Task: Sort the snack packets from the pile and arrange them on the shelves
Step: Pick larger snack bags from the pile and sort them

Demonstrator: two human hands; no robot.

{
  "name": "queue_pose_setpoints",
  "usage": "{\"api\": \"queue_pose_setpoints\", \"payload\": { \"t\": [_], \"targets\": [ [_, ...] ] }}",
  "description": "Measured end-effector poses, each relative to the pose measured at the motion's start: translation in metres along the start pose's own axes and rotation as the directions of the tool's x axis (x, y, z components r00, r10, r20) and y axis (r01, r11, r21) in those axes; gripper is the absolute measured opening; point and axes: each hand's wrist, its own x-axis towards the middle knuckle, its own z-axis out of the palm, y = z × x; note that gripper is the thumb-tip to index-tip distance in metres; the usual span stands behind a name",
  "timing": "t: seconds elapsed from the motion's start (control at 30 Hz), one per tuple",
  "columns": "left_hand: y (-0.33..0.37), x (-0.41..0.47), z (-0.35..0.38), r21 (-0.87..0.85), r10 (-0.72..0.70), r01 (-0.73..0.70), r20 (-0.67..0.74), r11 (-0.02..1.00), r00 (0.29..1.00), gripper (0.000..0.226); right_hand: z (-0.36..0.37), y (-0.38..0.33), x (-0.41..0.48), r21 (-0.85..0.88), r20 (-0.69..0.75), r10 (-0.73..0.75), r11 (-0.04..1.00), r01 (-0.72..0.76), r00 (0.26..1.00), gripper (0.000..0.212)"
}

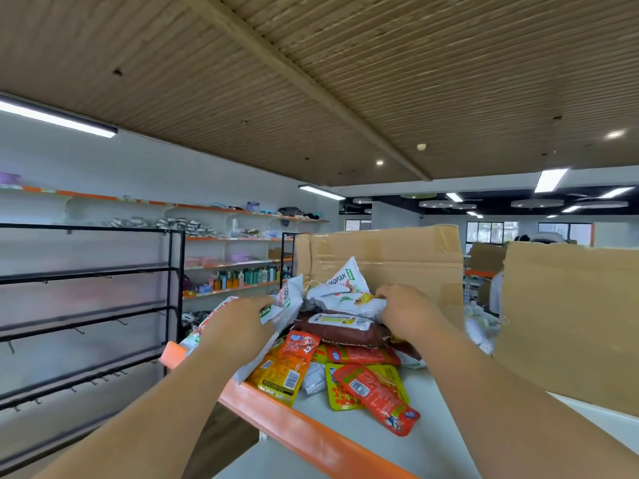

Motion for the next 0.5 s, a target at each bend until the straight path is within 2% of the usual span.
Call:
{"api": "queue_pose_setpoints", "payload": {
  "t": [0.13, 0.3, 0.5],
  "targets": [
    [-0.005, 0.004, 0.003, 0.015, -0.012, 0.014, -0.078, 1.0, 0.997, 0.036, 0.0, -0.003, 0.001, -0.054, -0.078, 0.002, 0.999, -0.006, 0.997, 0.014],
    [-0.014, 0.01, 0.005, 0.049, 0.013, -0.007, -0.138, 0.999, 0.99, 0.026, -0.006, -0.002, -0.002, -0.041, -0.208, 0.004, 0.999, -0.013, 0.978, 0.023],
    [-0.002, 0.012, -0.009, -0.049, 0.086, -0.105, -0.303, 0.993, 0.949, 0.018, -0.025, 0.015, -0.008, 0.048, -0.382, 0.038, 0.999, -0.021, 0.923, 0.022]
  ]
}}
